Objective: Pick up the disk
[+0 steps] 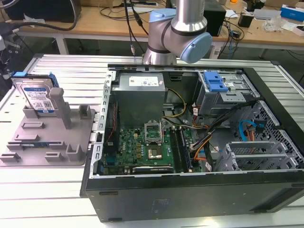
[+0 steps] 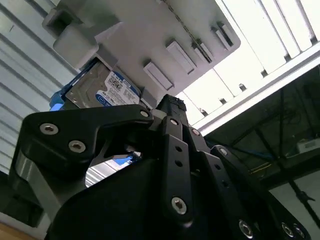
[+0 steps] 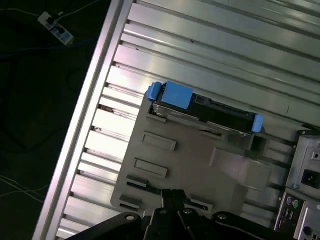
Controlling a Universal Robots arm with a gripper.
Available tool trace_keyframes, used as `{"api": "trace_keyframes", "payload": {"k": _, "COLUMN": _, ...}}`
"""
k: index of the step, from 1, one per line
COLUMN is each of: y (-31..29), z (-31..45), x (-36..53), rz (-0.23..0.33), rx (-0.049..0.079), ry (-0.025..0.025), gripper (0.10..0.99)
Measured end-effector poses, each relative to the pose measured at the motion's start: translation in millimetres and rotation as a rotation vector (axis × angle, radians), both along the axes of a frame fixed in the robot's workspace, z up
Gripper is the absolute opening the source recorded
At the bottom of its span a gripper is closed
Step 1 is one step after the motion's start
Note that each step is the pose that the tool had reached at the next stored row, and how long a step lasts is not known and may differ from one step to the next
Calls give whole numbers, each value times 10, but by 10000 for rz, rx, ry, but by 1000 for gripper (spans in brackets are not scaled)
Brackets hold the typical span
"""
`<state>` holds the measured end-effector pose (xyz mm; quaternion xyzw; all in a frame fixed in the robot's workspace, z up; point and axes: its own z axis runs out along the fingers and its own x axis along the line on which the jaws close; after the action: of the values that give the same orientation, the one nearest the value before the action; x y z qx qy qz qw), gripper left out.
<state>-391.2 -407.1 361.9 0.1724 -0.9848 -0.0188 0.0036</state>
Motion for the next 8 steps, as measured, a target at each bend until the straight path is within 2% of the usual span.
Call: {"api": "trace_keyframes", "payload": {"k": 8, "y": 0, "z": -6, "x": 0, "rz": 1755, "rx": -1, "ry": -20, "gripper": 106}}
